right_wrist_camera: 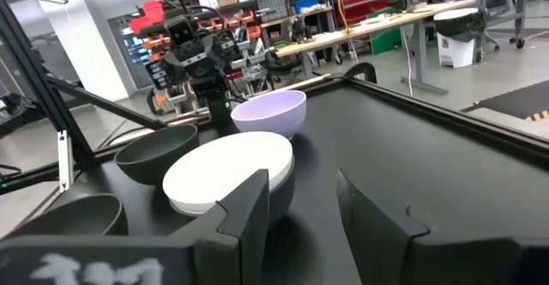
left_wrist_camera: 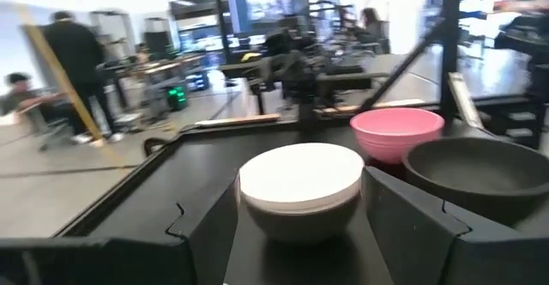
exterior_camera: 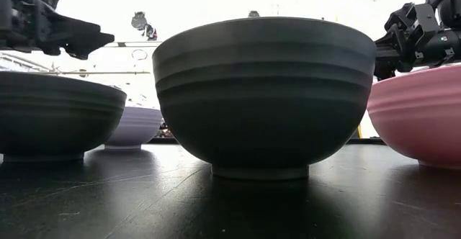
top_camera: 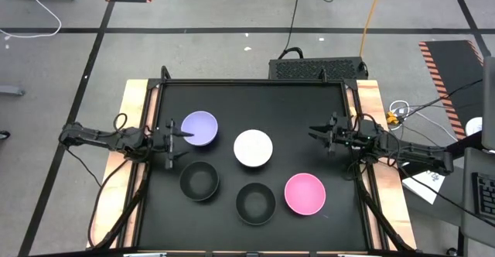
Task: Nest bowls inside each other
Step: Stack the purple bowl on top of the white bowl
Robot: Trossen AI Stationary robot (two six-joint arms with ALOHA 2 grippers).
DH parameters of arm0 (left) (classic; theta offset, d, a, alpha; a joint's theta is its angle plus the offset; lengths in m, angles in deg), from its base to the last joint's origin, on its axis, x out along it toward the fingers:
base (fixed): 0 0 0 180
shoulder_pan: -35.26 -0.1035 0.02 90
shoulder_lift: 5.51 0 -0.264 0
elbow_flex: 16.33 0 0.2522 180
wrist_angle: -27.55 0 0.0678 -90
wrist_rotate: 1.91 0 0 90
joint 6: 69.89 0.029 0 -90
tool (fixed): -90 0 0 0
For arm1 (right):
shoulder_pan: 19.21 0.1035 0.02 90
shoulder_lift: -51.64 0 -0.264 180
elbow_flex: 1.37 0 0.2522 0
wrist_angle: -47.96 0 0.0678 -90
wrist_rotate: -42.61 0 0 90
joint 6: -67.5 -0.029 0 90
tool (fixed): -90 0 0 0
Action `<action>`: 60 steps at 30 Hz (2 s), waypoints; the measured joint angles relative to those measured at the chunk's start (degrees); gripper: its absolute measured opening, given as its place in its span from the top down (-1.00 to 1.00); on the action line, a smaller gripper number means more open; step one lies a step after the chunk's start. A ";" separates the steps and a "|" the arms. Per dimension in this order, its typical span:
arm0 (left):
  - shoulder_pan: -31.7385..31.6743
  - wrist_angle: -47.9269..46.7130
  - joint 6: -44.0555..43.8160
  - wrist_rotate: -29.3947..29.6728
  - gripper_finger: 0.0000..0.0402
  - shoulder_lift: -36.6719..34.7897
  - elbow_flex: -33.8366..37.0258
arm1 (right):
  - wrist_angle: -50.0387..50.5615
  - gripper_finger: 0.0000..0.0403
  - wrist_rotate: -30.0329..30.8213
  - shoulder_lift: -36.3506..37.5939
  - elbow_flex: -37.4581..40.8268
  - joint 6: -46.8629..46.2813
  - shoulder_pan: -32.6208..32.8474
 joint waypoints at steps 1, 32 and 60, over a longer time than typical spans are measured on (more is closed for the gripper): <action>0.00 0.00 -0.84 0.96 -0.22 0.00 -0.03 | 0.02 0.36 -0.02 -0.02 0.02 -0.12 0.00; -20.76 -19.55 -16.33 -12.00 -0.22 31.76 -22.08 | 0.11 0.36 -1.78 -0.15 0.17 -1.94 0.00; -29.68 -43.07 -20.11 -24.27 -0.22 59.12 -39.48 | -0.10 0.36 -2.97 -4.92 0.20 -3.28 0.02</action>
